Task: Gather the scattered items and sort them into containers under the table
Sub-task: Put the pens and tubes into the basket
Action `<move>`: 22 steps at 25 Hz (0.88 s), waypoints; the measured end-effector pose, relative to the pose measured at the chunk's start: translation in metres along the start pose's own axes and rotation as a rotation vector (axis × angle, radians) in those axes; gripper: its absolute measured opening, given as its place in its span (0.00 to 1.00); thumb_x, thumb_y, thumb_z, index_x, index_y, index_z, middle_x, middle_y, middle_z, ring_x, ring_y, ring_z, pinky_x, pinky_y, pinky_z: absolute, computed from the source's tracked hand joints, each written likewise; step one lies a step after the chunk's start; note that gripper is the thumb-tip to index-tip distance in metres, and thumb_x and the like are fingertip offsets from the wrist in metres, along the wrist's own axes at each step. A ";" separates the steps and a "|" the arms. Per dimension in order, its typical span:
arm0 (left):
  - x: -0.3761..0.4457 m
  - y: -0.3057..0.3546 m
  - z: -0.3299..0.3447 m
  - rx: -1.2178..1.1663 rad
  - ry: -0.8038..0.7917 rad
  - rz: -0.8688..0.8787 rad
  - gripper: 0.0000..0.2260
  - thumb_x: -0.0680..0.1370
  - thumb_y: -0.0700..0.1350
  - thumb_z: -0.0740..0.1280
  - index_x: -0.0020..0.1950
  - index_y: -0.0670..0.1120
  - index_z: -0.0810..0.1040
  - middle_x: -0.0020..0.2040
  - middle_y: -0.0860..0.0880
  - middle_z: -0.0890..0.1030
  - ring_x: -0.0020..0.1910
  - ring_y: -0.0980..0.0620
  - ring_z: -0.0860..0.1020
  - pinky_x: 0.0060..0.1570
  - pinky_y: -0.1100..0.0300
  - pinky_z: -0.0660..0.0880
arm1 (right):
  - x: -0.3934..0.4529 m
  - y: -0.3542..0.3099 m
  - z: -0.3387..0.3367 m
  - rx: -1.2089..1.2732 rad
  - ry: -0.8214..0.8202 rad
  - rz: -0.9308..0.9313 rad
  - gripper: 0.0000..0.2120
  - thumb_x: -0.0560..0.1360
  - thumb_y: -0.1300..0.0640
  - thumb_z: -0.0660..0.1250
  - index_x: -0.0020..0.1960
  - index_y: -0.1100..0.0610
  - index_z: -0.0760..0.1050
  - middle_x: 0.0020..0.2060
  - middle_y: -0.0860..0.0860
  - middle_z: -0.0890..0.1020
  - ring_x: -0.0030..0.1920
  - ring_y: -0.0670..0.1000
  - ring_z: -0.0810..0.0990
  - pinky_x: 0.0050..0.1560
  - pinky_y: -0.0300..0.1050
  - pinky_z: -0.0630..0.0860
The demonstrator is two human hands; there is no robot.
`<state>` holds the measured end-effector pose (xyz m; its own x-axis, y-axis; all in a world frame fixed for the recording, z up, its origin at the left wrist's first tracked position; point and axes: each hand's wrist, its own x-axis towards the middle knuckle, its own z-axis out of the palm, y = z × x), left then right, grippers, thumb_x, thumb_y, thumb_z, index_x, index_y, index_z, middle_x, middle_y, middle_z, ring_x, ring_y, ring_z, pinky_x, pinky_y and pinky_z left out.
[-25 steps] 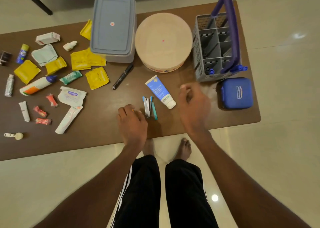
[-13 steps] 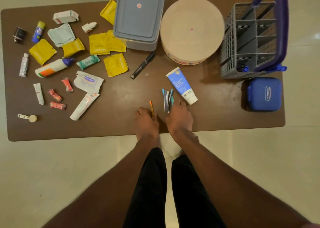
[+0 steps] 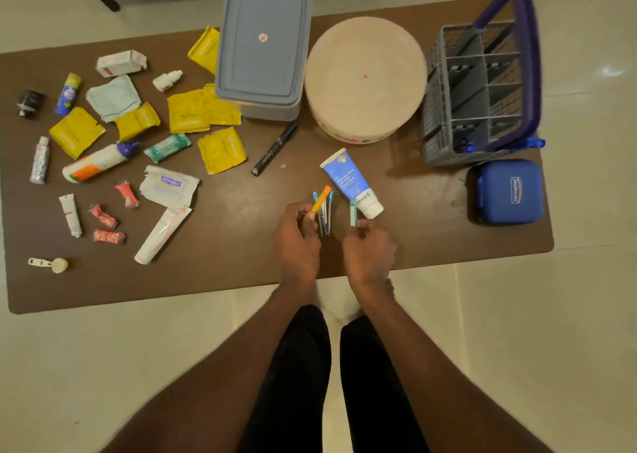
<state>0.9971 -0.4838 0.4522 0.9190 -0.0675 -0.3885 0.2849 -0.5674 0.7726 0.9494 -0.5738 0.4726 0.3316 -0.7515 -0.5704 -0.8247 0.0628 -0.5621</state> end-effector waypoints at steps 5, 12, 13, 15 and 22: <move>-0.011 0.062 0.037 -0.276 -0.087 0.051 0.04 0.81 0.38 0.68 0.53 0.44 0.82 0.38 0.46 0.84 0.36 0.49 0.83 0.41 0.52 0.82 | 0.021 -0.014 -0.040 0.608 -0.021 0.133 0.09 0.76 0.61 0.68 0.54 0.59 0.83 0.40 0.55 0.88 0.39 0.52 0.86 0.46 0.53 0.84; -0.029 0.137 0.091 -0.483 -0.154 0.077 0.08 0.79 0.35 0.69 0.57 0.42 0.74 0.42 0.44 0.85 0.41 0.49 0.85 0.44 0.52 0.82 | 0.049 -0.043 -0.104 0.775 0.087 0.007 0.07 0.81 0.63 0.68 0.57 0.61 0.83 0.45 0.55 0.87 0.46 0.52 0.88 0.47 0.44 0.84; -0.031 0.145 0.096 -0.477 -0.155 0.099 0.10 0.79 0.35 0.70 0.57 0.42 0.73 0.41 0.45 0.85 0.41 0.49 0.84 0.44 0.53 0.82 | 0.052 -0.046 -0.114 0.785 0.080 -0.011 0.07 0.81 0.63 0.68 0.57 0.61 0.83 0.47 0.56 0.87 0.49 0.53 0.87 0.47 0.43 0.84; -0.031 0.158 0.103 -0.484 -0.190 0.123 0.10 0.78 0.35 0.71 0.56 0.41 0.72 0.39 0.45 0.84 0.38 0.52 0.83 0.40 0.56 0.81 | 0.058 -0.051 -0.132 0.815 0.060 -0.013 0.09 0.81 0.63 0.68 0.60 0.63 0.82 0.47 0.56 0.87 0.46 0.51 0.87 0.41 0.39 0.82; -0.016 0.188 0.111 -0.376 -0.326 0.326 0.10 0.78 0.36 0.71 0.54 0.42 0.72 0.41 0.40 0.84 0.37 0.48 0.83 0.36 0.53 0.79 | 0.073 -0.062 -0.192 0.812 -0.143 0.004 0.10 0.82 0.58 0.68 0.59 0.61 0.82 0.37 0.51 0.81 0.35 0.45 0.76 0.36 0.38 0.73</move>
<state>1.0060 -0.6804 0.5479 0.8611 -0.4719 -0.1891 0.1334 -0.1493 0.9798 0.9369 -0.7586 0.5815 0.4299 -0.6629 -0.6130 -0.2559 0.5616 -0.7868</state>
